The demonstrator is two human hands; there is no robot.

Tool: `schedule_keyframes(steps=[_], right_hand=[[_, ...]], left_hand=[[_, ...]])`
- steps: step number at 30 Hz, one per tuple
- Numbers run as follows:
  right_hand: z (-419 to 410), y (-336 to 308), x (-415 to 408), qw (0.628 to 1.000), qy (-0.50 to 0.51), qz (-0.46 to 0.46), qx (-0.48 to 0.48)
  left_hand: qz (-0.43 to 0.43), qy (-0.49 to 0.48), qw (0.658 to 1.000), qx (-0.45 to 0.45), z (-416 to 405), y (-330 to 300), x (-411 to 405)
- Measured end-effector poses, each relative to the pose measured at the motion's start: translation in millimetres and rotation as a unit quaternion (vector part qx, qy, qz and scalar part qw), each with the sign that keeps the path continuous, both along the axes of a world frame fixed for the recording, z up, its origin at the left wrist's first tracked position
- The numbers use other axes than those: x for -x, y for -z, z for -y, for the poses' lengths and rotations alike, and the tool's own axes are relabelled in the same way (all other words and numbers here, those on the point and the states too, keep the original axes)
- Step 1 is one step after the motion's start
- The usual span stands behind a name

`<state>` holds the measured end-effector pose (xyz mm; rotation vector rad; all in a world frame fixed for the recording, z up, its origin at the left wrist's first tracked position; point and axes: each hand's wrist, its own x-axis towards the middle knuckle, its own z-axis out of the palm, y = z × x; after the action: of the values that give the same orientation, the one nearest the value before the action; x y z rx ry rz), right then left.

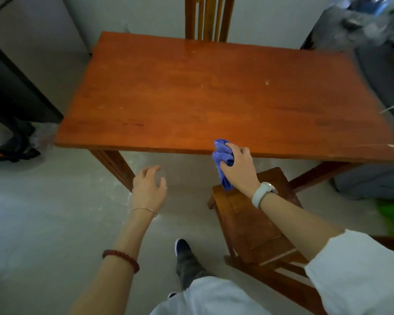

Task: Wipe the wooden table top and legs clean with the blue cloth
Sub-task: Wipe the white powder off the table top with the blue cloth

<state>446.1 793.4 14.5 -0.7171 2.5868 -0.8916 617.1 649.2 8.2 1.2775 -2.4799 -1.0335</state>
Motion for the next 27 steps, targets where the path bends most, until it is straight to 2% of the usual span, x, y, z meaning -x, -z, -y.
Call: schedule_keyframes(steps=[6,9,11,13,15,17,18,20,22,24,25,26,27], right_hand=[[68,20,76,0.983,0.154,-0.098,-0.029],[100,32,105,0.972,0.198,-0.085,-0.098],[127,43,92,0.966,0.190,-0.091,-0.150],[164,52,55,0.975,0.111,-0.129,-0.144],[202,57,9,0.989,-0.022,-0.122,-0.077],[230,55,-27,0.986,-0.162,-0.041,-0.014],[237,52,-31,0.982,-0.187,-0.006,0.011],[237,47,-13,0.993,-0.107,-0.004,0.038],[222,45,25,0.997,0.047,-0.061,0.022],[201,42,67,0.972,0.221,-0.085,-0.014],[197,42,81,0.952,0.295,-0.068,-0.039],[199,42,85,0.936,0.342,-0.050,-0.071],[208,44,82,0.934,0.340,-0.051,-0.097]], left_hand=[[0.045,0.016,0.999,0.010,93,15,40],[0.083,0.014,0.996,0.023,140,26,51],[0.113,0.013,0.993,0.022,168,33,51],[0.116,-0.008,0.993,0.011,193,35,47],[0.104,-0.050,0.993,0.013,218,33,40],[0.101,-0.088,0.991,0.018,245,28,36],[0.107,-0.090,0.990,0.019,258,26,36],[0.140,-0.054,0.988,0.021,276,25,39],[0.162,0.001,0.987,0.019,285,27,45],[0.168,0.042,0.985,0.019,289,30,54],[0.170,0.061,0.983,0.023,291,32,61],[0.170,0.076,0.982,0.026,292,32,68],[0.168,0.086,0.982,0.028,293,33,75]])
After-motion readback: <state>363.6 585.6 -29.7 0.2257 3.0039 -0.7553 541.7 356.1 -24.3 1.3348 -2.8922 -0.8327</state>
